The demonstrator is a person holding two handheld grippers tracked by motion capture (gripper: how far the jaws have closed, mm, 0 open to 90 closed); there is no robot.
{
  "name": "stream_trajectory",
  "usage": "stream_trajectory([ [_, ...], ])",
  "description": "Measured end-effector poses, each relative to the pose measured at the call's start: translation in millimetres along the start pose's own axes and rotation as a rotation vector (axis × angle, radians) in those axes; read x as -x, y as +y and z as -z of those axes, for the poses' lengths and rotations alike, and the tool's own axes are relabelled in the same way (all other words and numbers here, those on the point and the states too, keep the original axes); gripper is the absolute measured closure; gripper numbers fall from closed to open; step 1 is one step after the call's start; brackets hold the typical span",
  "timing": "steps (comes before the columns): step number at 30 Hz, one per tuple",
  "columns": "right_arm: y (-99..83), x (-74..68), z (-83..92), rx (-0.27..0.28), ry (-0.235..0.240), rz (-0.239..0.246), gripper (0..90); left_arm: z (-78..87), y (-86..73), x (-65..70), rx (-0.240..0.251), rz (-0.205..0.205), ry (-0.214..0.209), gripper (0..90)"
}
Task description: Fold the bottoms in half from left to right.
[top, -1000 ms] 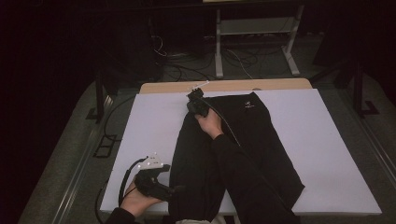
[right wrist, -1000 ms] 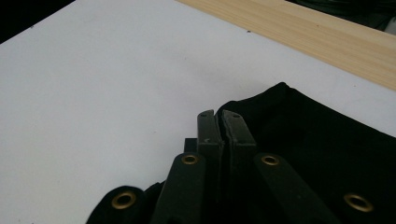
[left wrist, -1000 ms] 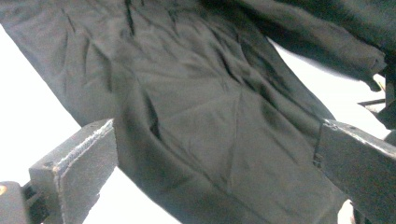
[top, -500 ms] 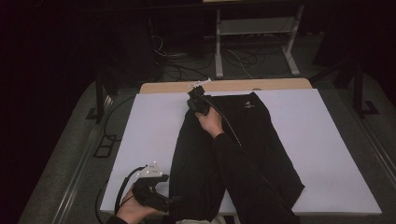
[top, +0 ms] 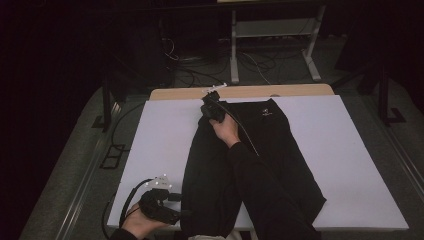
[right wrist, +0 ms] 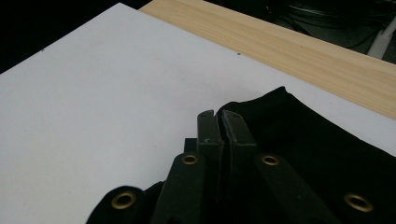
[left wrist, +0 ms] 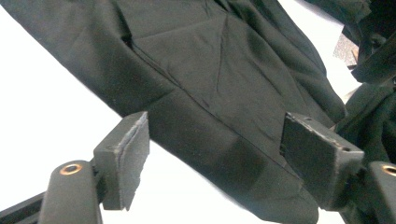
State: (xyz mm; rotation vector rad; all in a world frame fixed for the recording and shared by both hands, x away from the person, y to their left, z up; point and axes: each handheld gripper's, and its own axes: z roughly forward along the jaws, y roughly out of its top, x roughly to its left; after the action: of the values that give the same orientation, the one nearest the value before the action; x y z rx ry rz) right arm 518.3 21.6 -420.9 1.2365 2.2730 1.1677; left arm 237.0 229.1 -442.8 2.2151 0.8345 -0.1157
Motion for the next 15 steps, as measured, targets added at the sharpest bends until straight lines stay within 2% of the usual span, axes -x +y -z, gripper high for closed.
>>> stream_trajectory([
  [3,0.0,0.2,-0.1,0.003,0.001,-0.006,85.2,0.0,0.8,0.4,-0.004,-0.002,0.007,26.9],
  [4,0.3,0.4,0.0,0.01,0.001,-0.007,85.1,-0.8,1.1,2.0,-0.007,-0.014,0.007,33.0],
  [5,0.3,0.4,0.0,0.01,0.001,-0.007,85.1,-1.7,1.4,3.4,-0.011,-0.027,0.005,33.0],
  [6,0.6,0.5,0.3,0.013,0.002,-0.007,85.2,-4.2,2.6,7.9,-0.03,-0.076,0.009,37.5],
  [7,0.6,0.5,0.3,0.013,0.002,-0.007,85.2,-4.2,2.6,7.9,-0.03,-0.076,0.009,39.5],
  [9,0.6,0.9,0.4,0.013,0.001,-0.005,85.1,-6.6,5.1,11.4,-0.048,-0.101,0.015,42.8],
  [11,0.5,0.9,0.5,0.014,0.001,-0.006,85.1,-9.4,8.0,15.0,-0.065,-0.132,0.038,47.6],
  [12,0.5,0.7,0.5,0.014,0.001,-0.005,85.2,-10.5,9.1,16.2,-0.069,-0.133,0.045,49.1],
  [13,0.3,-0.2,0.4,0.013,0.003,-0.004,85.1,-11.2,9.8,17.2,-0.073,-0.139,0.061,55.4],
  [14,0.3,-0.2,0.4,0.013,0.003,-0.004,85.1,-11.2,10.3,17.9,-0.078,-0.146,0.081,55.4],
  [15,0.2,-0.3,0.4,0.014,0.003,-0.002,85.1,-11.5,10.4,18.7,-0.076,-0.144,0.102,59.2],
])
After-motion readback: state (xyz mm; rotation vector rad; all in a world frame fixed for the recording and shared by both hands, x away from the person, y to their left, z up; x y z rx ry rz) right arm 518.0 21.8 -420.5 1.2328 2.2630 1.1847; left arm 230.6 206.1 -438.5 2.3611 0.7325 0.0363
